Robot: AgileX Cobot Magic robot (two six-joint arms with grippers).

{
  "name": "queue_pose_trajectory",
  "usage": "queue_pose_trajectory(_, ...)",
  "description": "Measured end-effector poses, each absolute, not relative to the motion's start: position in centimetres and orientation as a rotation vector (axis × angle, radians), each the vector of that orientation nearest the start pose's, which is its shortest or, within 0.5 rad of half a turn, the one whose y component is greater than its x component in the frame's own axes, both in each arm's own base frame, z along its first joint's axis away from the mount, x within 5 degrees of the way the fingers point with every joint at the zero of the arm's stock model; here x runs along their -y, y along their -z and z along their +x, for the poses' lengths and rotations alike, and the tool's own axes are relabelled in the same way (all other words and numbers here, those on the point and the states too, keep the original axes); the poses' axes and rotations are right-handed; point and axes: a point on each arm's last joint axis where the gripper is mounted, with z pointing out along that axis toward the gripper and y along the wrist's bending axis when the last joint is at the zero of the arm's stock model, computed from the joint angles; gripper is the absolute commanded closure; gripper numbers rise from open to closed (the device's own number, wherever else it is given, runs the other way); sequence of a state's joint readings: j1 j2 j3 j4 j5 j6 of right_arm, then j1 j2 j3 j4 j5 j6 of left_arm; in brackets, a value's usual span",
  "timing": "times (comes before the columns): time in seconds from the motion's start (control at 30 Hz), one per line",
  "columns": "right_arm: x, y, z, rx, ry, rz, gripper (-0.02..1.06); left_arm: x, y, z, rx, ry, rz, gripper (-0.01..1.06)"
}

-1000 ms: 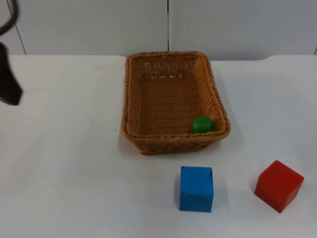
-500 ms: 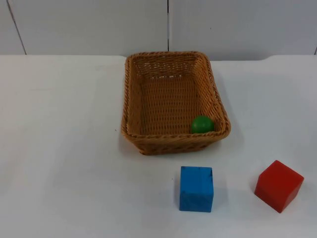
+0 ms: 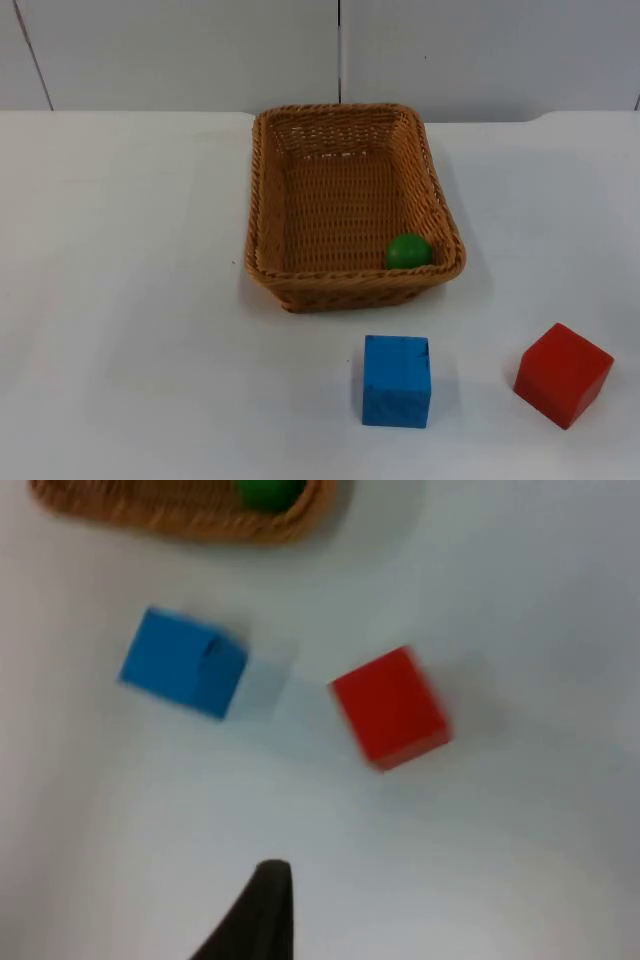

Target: Place all geometric objects except the red cube into the basket.

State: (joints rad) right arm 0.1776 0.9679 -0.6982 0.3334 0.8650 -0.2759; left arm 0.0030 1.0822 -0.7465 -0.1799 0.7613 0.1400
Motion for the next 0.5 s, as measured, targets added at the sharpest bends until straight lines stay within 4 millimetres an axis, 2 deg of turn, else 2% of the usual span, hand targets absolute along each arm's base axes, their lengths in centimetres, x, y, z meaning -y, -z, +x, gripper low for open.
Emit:
queue_pose_trajectory(0.13, -9.2, -25.9, 16.8, -2.627, -0.43, -0.525, 0.04, 1.1, -27.4, 19.9, -2.563, 0.156, 0.052, 0.0)
queue_pose_trajectory(0.17, -9.2, -25.9, 16.8, -2.627, -0.43, -0.525, 0.04, 1.1, -27.4, 19.9, -2.563, 0.156, 0.052, 0.0)
queue_pose_trajectory(0.27, -12.8, -24.1, 17.1, -2.66, -0.397, -0.578, 0.04, 1.1, -27.4, 19.9, -2.562, 0.158, 0.051, 0.0)
queue_pose_trajectory(0.3, -14.2, -23.6, 17.3, -2.67, -0.378, -0.576, 0.04, 1.1, -27.4, 19.9, -2.562, 0.157, 0.053, 0.0)
queue_pose_trajectory(0.33, -14.2, -23.6, 17.3, -2.67, -0.378, -0.576, 0.04, 1.1, -27.4, 19.9, -2.562, 0.157, 0.053, 0.0)
queue_pose_trajectory(0.5, -19.8, -21.8, 19.1, -2.697, -0.261, -0.455, 0.05, 1.1, -27.4, 19.9, -2.561, 0.157, 0.053, 0.0)
